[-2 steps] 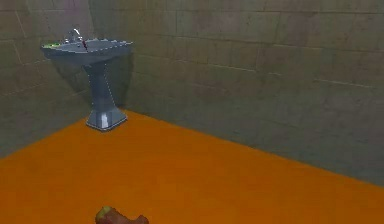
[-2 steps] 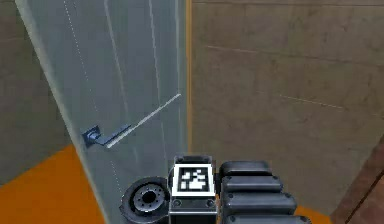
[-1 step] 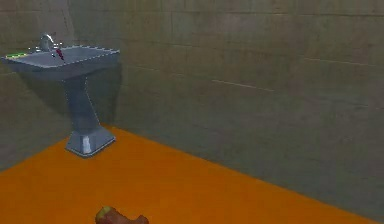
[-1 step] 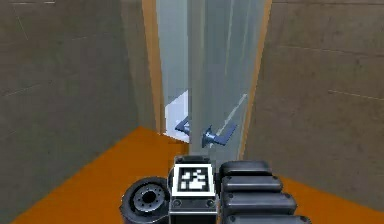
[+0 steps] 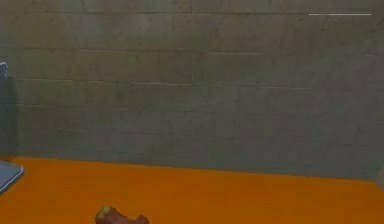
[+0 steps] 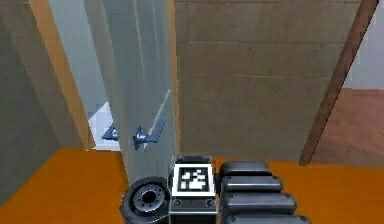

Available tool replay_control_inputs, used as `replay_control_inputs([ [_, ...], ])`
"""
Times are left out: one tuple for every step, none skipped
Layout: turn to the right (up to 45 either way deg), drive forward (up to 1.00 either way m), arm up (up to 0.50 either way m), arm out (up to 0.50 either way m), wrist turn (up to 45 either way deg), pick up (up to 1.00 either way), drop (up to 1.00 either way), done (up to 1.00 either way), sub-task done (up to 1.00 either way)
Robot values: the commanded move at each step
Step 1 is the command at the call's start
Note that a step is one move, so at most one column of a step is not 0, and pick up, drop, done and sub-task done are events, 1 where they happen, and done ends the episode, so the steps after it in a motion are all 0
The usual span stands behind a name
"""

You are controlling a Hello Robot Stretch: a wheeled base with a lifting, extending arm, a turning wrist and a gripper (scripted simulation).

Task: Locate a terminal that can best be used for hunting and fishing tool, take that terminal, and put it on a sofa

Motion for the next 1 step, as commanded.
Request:
replay_control_inputs([
  [3.0,0.00,0.00,0.00,0.0,0.00,0.00,0.00,0.00],
])
